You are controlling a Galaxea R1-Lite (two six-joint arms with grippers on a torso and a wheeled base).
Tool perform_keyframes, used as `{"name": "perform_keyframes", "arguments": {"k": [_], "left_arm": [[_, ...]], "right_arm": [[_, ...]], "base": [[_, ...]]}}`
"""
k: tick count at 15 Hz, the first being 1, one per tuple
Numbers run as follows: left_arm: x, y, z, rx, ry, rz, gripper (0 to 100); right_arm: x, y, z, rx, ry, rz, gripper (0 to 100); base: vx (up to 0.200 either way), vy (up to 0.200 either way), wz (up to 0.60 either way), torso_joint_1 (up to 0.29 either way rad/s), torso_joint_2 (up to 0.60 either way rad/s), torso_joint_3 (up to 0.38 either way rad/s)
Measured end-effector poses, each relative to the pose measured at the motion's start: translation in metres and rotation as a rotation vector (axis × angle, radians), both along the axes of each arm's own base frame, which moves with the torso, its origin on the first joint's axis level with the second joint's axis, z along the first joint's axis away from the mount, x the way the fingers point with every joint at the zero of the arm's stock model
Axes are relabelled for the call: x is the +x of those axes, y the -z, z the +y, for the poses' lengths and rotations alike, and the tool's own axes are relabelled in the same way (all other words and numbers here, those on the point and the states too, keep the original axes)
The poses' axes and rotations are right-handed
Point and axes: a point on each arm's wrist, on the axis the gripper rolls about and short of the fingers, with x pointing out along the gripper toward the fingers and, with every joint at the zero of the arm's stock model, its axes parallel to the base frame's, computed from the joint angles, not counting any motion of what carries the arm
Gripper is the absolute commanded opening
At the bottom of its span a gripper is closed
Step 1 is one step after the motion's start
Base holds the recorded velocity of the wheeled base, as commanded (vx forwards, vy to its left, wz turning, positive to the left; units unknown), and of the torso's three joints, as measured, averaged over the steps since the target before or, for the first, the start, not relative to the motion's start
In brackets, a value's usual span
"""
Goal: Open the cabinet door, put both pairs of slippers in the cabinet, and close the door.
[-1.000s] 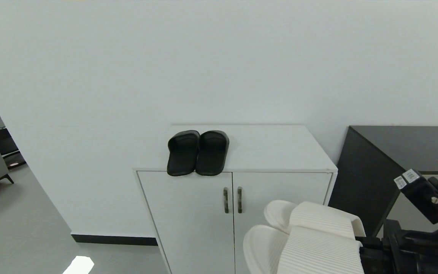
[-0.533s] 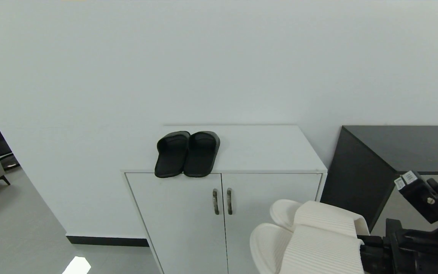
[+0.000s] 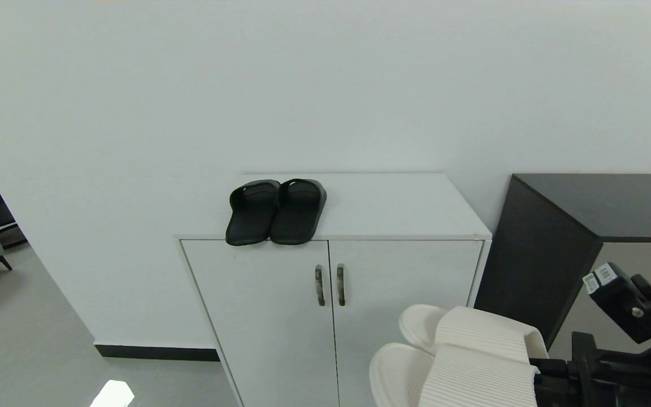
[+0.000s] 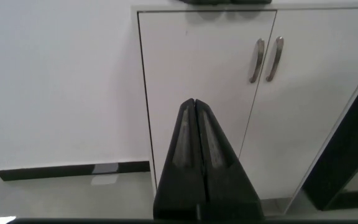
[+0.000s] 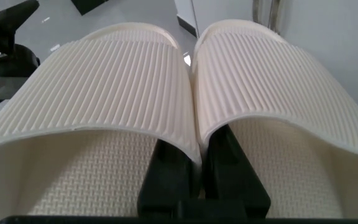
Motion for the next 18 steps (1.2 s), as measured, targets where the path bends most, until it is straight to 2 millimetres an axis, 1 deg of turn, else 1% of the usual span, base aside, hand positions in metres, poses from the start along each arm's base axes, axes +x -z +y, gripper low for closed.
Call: {"name": "perform_keyframes", "arguments": {"k": [1,10,18], "left_arm": [[0.0000,0.0000,0.0000,-0.001,0.001,0.000,100],[0.0000,0.0000,0.0000,-0.001,0.001,0.000,100],[0.0013,-0.0016,0.0001,0.043,-0.003,0.013,100]], "right_arm": [[-0.0001,0.0006,-0.0002,-0.001,0.000,0.001,0],[-0.0009,0.0028,-0.0010,-0.006,0.000,0.006,0],[-0.0010,0.0037,-0.0007,-0.005,-0.005,0.007,0]], "base": [[0.000,0.000,0.00,-0.203,0.51,0.281],[0.000,0.000,0.00,-0.207,0.49,0.288],[0.000,0.000,0.00,-0.159,0.47,0.302]]}}
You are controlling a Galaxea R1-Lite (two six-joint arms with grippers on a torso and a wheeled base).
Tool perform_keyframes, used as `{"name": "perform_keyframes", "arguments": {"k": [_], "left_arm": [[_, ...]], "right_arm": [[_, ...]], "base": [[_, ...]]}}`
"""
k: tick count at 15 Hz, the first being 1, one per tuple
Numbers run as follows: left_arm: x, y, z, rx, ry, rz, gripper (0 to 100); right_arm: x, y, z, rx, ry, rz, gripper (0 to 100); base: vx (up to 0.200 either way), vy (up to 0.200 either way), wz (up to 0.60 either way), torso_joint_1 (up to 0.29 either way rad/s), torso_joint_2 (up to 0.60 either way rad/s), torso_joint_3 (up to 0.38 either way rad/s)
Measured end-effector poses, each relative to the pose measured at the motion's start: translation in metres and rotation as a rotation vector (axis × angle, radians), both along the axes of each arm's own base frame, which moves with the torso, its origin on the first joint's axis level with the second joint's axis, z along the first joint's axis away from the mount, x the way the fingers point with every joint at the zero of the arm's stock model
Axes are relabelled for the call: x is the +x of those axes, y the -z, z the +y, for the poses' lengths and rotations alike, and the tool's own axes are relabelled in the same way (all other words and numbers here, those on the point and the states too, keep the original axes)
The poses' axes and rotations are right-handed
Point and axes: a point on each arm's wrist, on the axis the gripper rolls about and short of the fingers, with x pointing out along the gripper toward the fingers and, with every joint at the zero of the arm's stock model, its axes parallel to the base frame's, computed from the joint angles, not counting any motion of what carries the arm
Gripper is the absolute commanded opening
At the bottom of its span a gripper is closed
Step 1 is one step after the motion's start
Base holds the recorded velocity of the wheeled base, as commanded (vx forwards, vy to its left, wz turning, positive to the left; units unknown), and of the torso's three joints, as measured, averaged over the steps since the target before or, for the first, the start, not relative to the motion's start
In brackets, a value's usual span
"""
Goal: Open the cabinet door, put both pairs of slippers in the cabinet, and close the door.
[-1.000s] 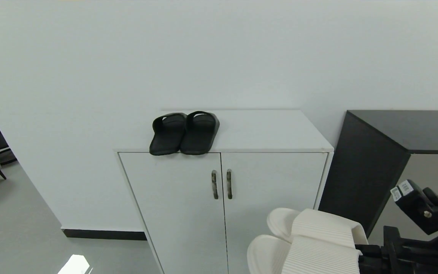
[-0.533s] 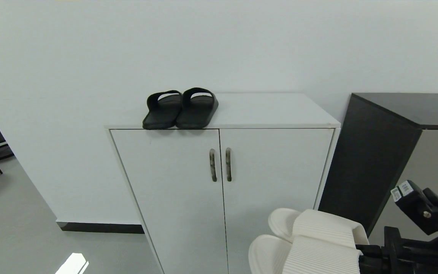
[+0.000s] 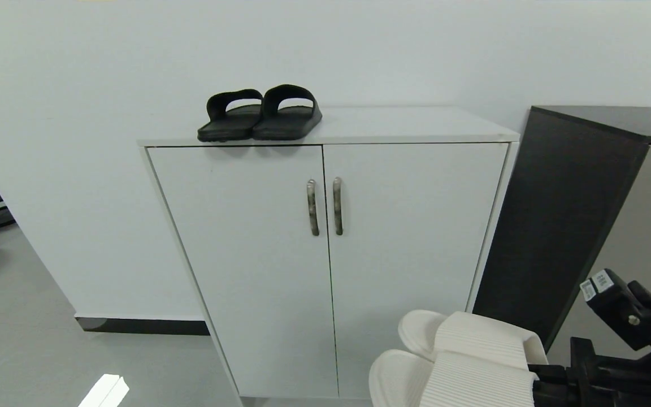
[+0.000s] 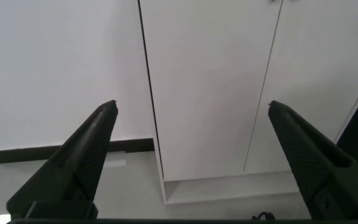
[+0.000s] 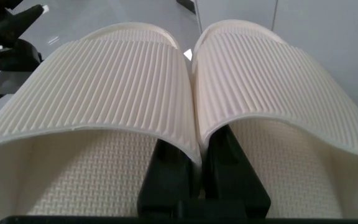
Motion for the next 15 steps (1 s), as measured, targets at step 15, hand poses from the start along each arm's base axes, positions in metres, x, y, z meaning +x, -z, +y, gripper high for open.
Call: {"name": "perform_keyframes", "arguments": {"k": [15], "left_arm": [[0.020,-0.075,-0.008,-0.076,0.353,0.081,100]], "right_arm": [[-0.001,0.000,0.000,0.005,-0.014,0.001,0]], "base": [[0.000,0.000,0.00,-0.023,0.09,0.064]]}}
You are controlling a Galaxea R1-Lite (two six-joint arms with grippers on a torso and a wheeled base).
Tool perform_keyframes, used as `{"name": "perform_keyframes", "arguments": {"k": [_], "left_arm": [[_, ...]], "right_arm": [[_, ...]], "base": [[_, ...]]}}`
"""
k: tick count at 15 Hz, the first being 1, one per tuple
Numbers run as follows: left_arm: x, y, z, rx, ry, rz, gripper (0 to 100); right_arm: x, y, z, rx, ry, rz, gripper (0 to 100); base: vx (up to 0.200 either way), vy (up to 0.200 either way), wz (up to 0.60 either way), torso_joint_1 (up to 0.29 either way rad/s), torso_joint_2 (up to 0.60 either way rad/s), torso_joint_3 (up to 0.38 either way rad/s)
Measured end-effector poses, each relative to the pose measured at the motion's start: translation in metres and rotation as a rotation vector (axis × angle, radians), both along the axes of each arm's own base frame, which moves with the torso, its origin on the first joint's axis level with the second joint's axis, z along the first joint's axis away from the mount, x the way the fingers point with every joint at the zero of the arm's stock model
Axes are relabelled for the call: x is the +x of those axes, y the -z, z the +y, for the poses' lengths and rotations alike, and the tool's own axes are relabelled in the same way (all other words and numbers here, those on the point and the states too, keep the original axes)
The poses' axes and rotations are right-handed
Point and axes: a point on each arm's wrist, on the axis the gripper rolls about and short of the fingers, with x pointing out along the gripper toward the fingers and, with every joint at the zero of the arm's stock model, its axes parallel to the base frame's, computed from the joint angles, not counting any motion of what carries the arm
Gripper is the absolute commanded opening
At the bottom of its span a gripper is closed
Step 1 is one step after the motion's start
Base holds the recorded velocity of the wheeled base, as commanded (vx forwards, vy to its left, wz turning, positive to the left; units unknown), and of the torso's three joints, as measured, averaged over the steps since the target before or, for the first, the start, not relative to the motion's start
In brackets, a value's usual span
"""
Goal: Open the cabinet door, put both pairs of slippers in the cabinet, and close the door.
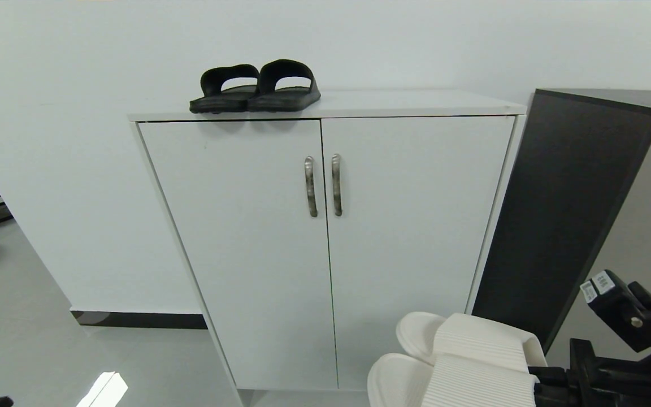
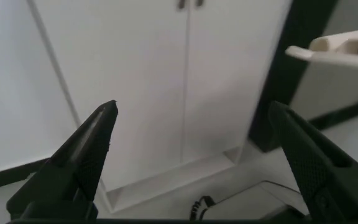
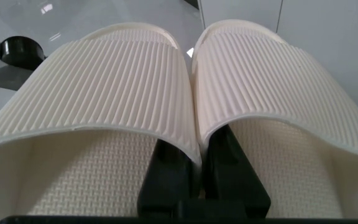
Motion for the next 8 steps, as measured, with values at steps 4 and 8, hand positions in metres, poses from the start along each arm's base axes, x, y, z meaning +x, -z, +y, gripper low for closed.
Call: {"name": "perform_keyframes", "arguments": {"k": [4,8], "left_arm": [[0.043,-0.038,-0.004,-0.010,0.131,0.061,100],[0.074,-0.053,-0.022,-0.016,0.347,0.084,100]], "right_arm": [[0.000,0.000,0.000,0.001,-0.013,0.003,0],[-0.001,0.001,0.000,-0.021,-0.031,-0.037,0]], "base": [[0.000,0.000,0.00,0.000,0.00,0.000],[0.000,0.000,0.00,0.000,0.00,0.000]]}}
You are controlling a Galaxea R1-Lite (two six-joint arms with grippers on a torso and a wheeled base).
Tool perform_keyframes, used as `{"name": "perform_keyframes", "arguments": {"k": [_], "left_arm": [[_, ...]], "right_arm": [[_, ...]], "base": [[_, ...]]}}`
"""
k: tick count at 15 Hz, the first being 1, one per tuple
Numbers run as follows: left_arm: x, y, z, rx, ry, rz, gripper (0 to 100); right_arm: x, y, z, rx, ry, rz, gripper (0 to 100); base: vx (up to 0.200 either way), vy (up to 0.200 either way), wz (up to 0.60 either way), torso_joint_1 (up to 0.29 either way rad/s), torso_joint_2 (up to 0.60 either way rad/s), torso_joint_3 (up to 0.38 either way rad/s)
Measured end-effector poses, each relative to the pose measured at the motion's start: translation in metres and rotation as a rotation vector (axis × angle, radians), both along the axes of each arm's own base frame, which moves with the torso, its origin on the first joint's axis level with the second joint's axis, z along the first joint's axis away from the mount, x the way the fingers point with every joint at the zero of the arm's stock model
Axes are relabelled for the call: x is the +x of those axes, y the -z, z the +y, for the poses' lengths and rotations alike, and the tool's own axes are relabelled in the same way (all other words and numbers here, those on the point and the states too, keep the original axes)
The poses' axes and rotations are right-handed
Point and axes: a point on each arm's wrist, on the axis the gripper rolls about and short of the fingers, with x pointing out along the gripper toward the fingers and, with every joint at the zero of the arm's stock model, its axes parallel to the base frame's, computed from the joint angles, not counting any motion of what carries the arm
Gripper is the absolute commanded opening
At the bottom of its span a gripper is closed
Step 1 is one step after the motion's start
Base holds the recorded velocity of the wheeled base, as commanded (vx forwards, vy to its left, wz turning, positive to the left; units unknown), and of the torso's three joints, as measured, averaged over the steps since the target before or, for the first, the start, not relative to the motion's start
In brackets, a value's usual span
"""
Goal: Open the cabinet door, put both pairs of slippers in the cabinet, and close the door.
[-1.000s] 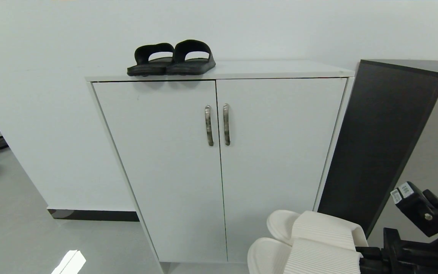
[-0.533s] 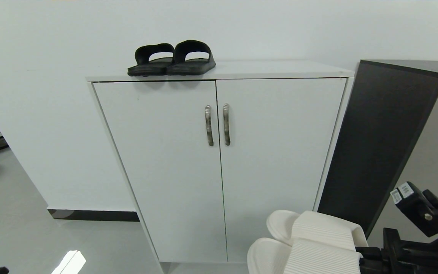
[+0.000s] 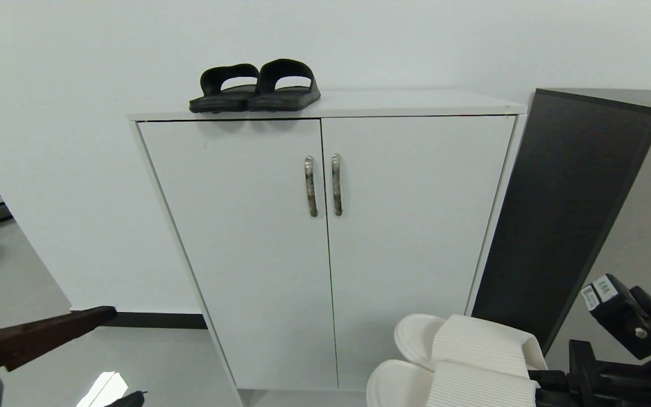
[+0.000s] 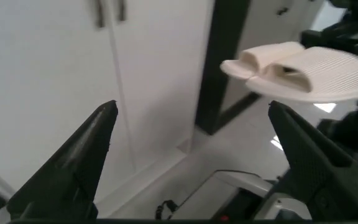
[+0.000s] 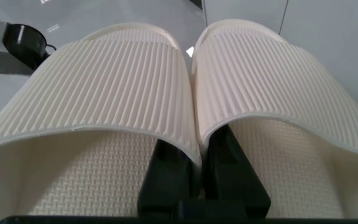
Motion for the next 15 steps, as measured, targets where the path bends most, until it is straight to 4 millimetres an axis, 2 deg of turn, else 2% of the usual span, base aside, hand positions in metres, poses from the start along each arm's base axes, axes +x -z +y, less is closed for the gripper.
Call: {"name": "perform_keyframes", "arguments": {"k": [3,8,11,15], "left_arm": [[0.024,-0.016,-0.019,-0.040,0.095,0.068,100],[0.073,-0.060,-0.060,-0.189,0.197,0.118,100],[0.110,-0.072,-0.086,-0.221,0.222,0.137,100],[0.146,-0.078,-0.113,-0.218,0.242,0.155,100]], "right_arm": [[-0.001,0.002,-0.001,-0.006,-0.002,-0.001,0],[-0.001,0.002,-0.001,-0.003,-0.022,0.008,0],[-0.001,0.002,-0.001,-0.004,-0.020,0.007,0],[-0.001,0.003,-0.001,-0.006,-0.018,0.009,0]], "base": [[0.000,0.000,0.00,0.000,0.00,0.000],[0.000,0.000,0.00,0.000,0.00,0.000],[0.000,0.000,0.00,0.000,0.00,0.000],[0.000,0.000,0.00,0.000,0.00,0.000]]}}
